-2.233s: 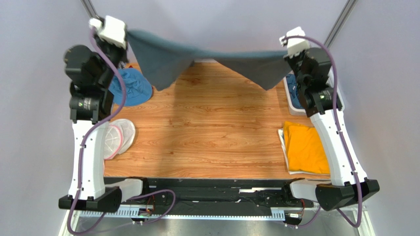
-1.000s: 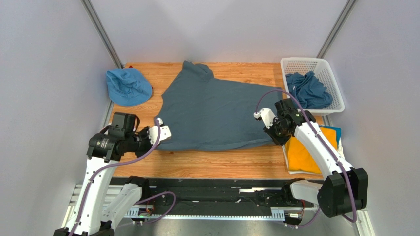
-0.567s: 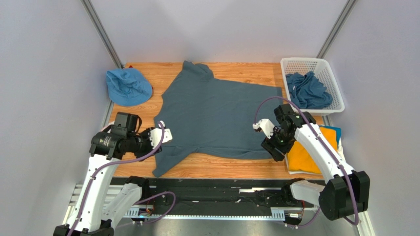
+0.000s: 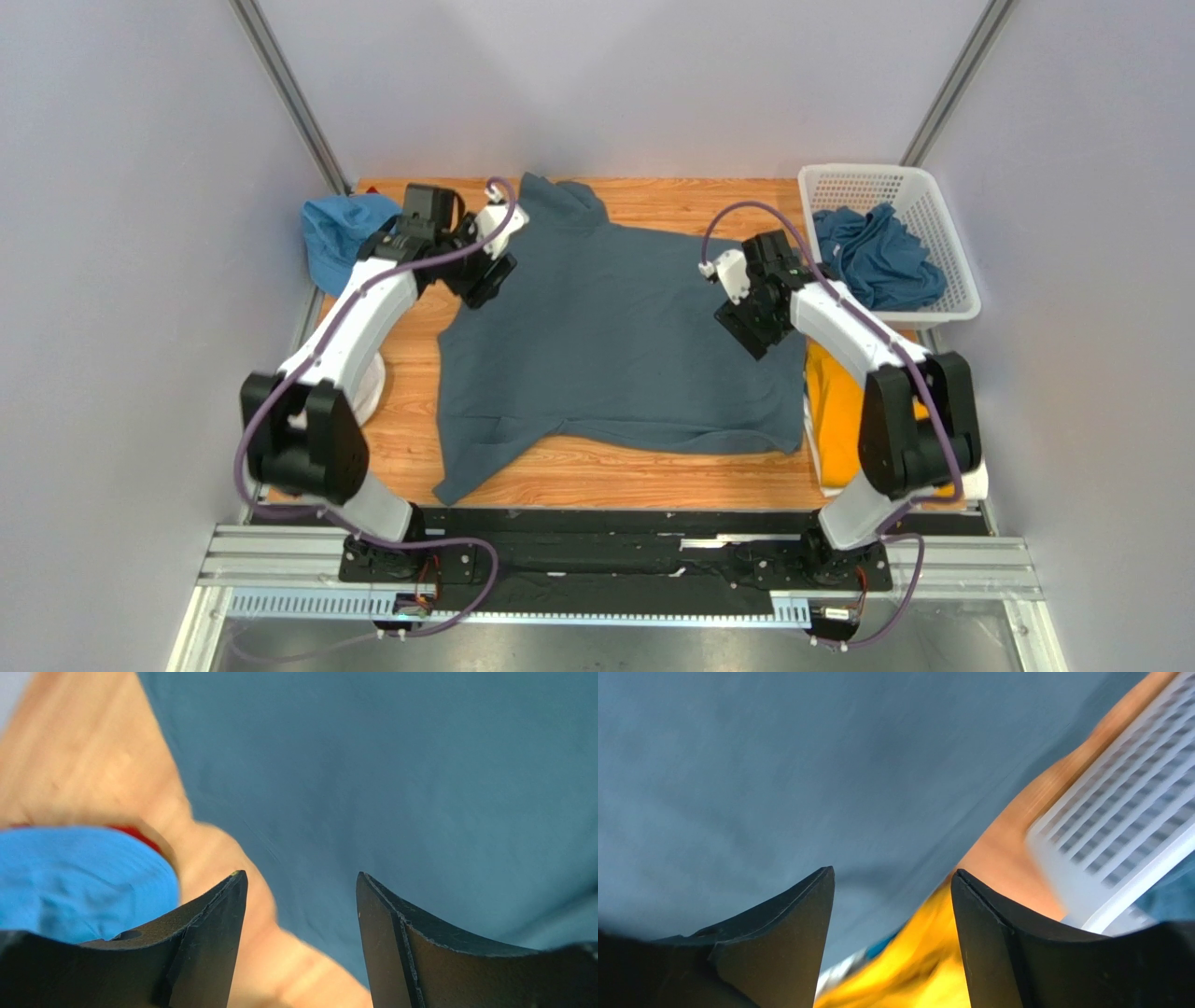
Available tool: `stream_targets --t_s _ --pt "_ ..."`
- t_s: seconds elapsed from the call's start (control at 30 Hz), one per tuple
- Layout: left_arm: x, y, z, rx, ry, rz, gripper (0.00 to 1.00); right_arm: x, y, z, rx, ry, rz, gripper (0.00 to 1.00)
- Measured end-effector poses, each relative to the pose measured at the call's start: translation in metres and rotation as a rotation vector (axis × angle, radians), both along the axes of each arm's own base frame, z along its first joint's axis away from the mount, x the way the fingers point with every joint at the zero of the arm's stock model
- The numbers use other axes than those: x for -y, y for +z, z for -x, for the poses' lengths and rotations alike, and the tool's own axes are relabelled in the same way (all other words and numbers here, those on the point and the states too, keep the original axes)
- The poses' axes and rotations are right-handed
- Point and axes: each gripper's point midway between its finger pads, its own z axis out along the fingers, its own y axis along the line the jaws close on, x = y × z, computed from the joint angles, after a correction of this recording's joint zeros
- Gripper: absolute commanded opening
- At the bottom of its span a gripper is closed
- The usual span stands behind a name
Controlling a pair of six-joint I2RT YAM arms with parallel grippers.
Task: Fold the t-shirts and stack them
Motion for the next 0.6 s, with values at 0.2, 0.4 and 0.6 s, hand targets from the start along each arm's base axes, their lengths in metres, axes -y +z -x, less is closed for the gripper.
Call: stream_targets --t_s 0.2,0.4,0.6 --pt "0.009 -0.013 -0.086 0.042 0.05 -0.011 0.67 -0.002 -0.011 -0.075 0.129 -0.074 0.038 0.66" --pt "0.006 -0.045 -0.145 0.064 0.082 -0.081 0.66 0.012 -0.021 -0.123 0.21 -0.146 0.065 0.65" --pt "0.002 -0.084 -0.185 0.06 0.094 -0.15 0.66 0.026 -0.034 -0.151 0.238 -0.193 0.081 0.65"
